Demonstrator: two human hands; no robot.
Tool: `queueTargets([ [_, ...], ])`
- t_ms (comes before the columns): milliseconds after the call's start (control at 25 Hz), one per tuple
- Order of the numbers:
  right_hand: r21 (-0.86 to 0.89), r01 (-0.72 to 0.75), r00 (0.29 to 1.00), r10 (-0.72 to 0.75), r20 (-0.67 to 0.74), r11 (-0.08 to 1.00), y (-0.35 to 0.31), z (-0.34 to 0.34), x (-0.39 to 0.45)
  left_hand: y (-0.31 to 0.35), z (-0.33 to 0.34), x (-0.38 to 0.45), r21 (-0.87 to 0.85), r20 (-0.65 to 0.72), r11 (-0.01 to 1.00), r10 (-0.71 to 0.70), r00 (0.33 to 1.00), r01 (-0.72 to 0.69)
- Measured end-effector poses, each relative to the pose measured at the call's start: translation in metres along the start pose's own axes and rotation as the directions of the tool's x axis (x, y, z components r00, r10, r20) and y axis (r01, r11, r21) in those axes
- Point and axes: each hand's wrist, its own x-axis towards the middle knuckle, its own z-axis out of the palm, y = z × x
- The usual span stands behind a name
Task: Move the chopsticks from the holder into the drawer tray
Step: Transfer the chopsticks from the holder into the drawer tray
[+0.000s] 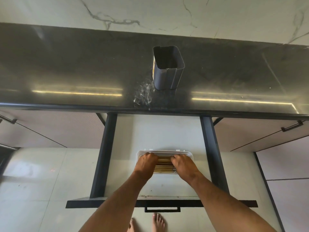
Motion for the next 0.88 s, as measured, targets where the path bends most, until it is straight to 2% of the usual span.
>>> queueTargets([
  [240,0.006,0.000,0.999,0.000,-0.037,1.000,0.009,0.007,-0.003,-0.003,0.000,-0.005,0.007,-0.051,0.999,-0.048,0.998,0.048],
  [680,0.009,-0.021,1.000,0.021,-0.008,1.000,0.005,0.007,0.004,-0.005,0.007,-0.005,-0.002,-0.142,0.999,-0.032,0.989,0.032],
  [880,0.055,-0.009,0.997,0.013,-0.075,0.998,0.006,0.008,-0.005,-0.005,0.007,-0.012,-0.059,-0.178,0.998,-0.035,0.983,0.025],
])
